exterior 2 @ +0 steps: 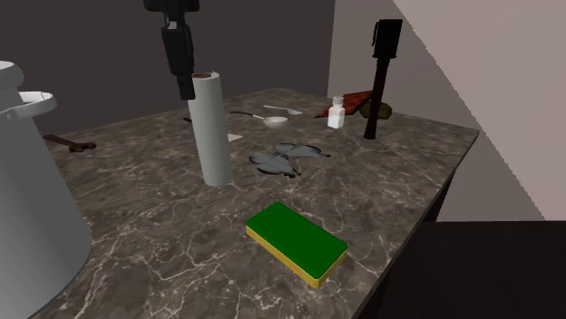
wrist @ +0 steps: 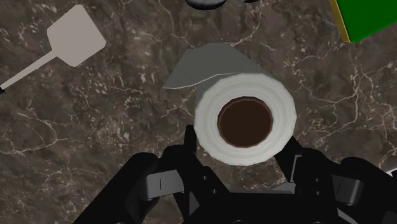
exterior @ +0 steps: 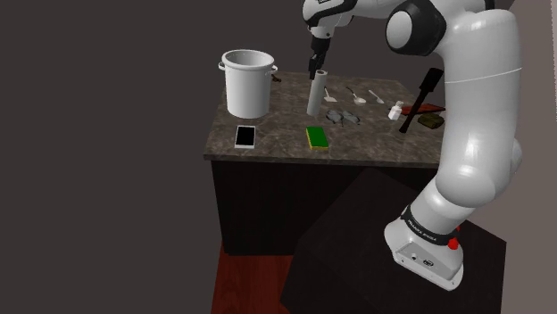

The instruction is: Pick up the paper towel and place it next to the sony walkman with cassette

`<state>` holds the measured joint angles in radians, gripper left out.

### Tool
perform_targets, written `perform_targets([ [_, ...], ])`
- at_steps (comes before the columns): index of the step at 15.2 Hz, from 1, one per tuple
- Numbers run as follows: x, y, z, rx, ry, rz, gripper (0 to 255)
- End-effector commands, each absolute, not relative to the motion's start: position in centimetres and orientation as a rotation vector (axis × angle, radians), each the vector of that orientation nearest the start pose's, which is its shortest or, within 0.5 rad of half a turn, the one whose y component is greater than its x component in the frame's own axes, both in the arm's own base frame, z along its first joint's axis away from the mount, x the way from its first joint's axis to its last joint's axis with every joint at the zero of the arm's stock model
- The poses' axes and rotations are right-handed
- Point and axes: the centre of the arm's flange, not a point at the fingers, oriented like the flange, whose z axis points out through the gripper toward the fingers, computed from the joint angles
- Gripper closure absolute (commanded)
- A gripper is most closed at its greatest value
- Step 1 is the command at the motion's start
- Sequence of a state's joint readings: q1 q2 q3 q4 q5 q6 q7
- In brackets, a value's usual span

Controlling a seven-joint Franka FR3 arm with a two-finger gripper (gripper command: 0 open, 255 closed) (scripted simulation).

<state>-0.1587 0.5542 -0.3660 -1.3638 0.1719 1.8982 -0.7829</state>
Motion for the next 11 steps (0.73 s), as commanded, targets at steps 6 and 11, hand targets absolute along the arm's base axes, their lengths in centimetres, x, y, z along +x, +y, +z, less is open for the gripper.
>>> perform_targets([
  [6,64.4,-29.9,44.1,-3.146,-0.405,0.006,255],
  [11,64.4,-29.9,46.8,-3.146,-0.405,0.006,255],
])
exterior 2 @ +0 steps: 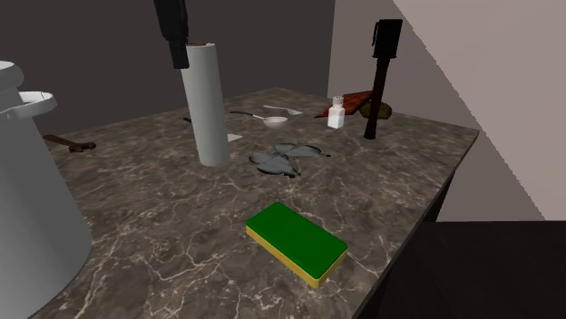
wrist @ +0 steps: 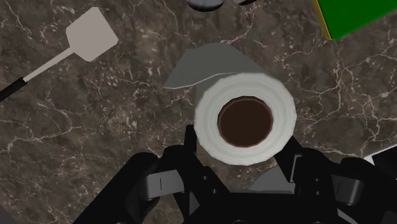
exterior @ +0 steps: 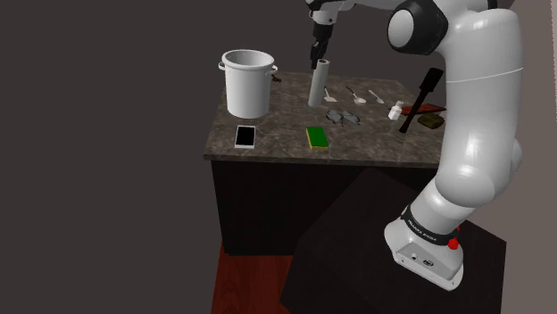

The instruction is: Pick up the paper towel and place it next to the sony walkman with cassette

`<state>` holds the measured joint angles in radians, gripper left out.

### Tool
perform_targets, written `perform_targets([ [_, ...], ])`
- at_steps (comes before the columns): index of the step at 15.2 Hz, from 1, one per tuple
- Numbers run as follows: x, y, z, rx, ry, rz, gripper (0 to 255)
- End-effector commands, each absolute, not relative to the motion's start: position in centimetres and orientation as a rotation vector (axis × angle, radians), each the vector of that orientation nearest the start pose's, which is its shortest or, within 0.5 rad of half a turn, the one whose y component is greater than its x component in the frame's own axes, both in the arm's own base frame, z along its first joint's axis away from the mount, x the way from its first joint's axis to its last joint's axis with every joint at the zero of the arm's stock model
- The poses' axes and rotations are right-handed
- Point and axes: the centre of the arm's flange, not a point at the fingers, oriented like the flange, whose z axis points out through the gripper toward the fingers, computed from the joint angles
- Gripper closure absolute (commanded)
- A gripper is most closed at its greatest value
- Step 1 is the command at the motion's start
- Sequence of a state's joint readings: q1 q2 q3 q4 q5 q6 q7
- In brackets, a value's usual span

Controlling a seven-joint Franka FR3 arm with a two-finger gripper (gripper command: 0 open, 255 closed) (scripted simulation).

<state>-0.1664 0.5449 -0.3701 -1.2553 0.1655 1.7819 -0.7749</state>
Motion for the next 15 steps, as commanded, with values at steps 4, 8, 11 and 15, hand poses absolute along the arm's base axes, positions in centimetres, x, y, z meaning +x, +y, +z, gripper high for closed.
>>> perform_targets([
  [4,64.4,-29.9,48.9,-3.146,-0.405,0.006,255],
  [8,64.4,-29.9,51.0,-3.146,-0.405,0.006,255],
  [11,64.4,-29.9,52.6,-3.146,-0.405,0.006,255],
  [15,63.3,-30.4,54.0,-3.146,-0.405,0.006,255],
])
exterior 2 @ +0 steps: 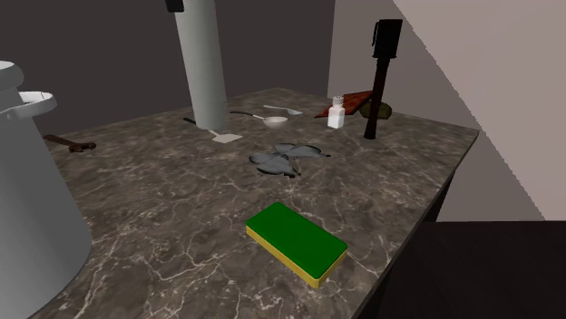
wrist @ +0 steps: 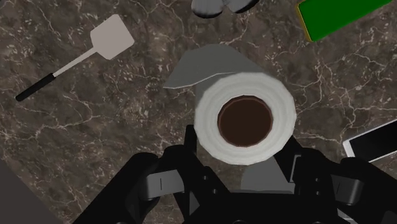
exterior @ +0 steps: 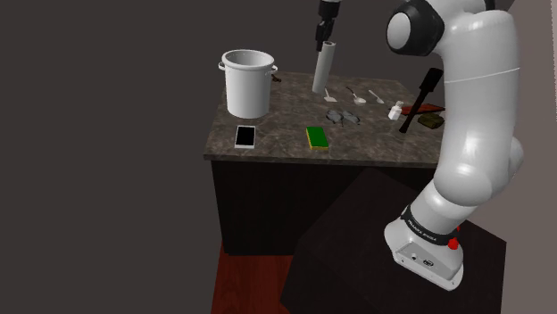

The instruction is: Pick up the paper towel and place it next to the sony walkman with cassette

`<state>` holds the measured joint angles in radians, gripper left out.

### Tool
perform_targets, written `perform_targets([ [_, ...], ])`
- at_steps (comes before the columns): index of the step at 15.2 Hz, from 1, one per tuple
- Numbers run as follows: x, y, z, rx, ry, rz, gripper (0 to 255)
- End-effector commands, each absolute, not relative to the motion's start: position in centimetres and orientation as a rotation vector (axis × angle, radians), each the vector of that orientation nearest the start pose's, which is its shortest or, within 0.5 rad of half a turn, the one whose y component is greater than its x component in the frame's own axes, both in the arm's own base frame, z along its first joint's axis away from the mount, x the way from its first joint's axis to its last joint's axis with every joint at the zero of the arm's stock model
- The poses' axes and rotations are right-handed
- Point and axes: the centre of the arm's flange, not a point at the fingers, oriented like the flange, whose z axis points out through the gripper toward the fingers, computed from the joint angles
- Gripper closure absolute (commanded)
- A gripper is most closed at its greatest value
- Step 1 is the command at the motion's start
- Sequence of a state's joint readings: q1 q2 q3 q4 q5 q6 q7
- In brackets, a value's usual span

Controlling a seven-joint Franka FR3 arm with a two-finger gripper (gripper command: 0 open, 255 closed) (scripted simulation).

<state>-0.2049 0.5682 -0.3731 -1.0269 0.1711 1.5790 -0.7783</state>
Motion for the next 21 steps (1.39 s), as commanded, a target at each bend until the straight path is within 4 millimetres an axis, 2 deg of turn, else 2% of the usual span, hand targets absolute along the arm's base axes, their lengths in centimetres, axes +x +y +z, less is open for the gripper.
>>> perform_targets([
  [1,62.1,-31.0,54.3,-3.146,-0.405,0.006,255],
  [21,38.9,-42.0,60.2,-3.146,-0.405,0.006,255],
])
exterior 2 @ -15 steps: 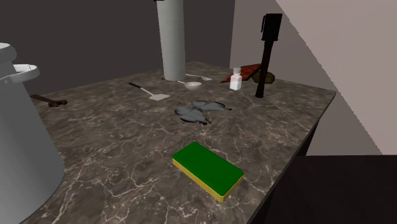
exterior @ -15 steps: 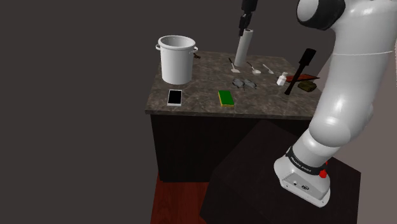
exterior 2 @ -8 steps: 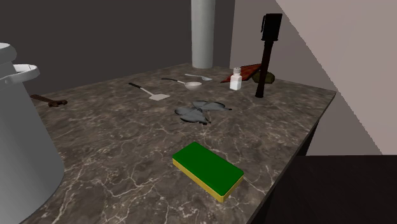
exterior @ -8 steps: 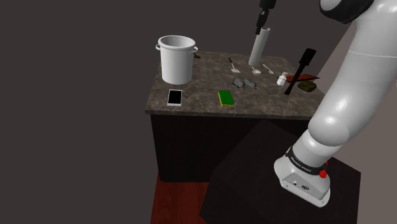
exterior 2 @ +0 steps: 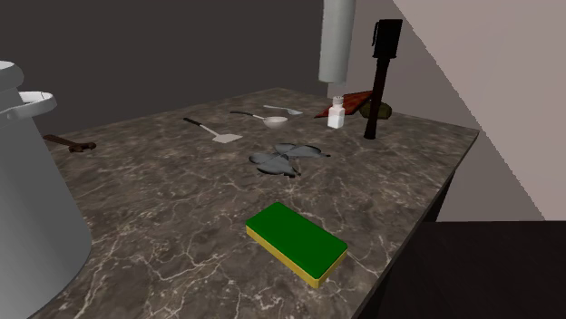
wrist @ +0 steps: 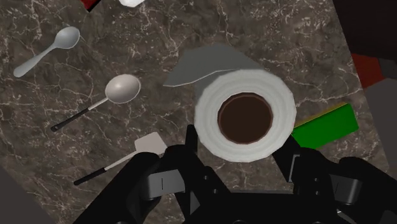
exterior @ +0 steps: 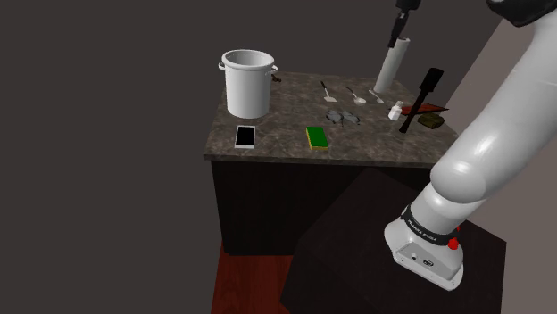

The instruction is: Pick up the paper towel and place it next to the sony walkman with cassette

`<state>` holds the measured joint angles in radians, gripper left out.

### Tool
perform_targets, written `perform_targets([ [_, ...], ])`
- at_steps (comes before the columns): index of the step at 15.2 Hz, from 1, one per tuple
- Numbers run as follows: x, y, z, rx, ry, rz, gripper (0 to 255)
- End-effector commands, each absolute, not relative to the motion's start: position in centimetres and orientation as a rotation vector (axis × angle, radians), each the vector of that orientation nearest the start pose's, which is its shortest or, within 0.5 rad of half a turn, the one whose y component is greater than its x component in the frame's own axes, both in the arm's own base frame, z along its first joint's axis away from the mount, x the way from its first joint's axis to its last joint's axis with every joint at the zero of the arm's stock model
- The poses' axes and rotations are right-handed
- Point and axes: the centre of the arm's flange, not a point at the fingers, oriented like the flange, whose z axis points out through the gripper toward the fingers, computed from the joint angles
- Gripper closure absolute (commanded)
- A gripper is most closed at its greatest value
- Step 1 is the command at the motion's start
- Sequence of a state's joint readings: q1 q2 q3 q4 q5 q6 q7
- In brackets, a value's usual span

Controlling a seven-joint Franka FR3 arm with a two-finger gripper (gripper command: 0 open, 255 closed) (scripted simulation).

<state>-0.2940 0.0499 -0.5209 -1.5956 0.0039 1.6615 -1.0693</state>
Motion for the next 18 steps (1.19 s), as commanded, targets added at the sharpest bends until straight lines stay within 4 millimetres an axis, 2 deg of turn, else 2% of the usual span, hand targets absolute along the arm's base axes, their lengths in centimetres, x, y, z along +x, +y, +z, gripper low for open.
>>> perform_targets([
  [1,37.7,-42.5,60.5,-3.146,-0.405,0.006,255],
  [18,17.9,-51.9,65.6,-3.146,-0.405,0.006,255],
])
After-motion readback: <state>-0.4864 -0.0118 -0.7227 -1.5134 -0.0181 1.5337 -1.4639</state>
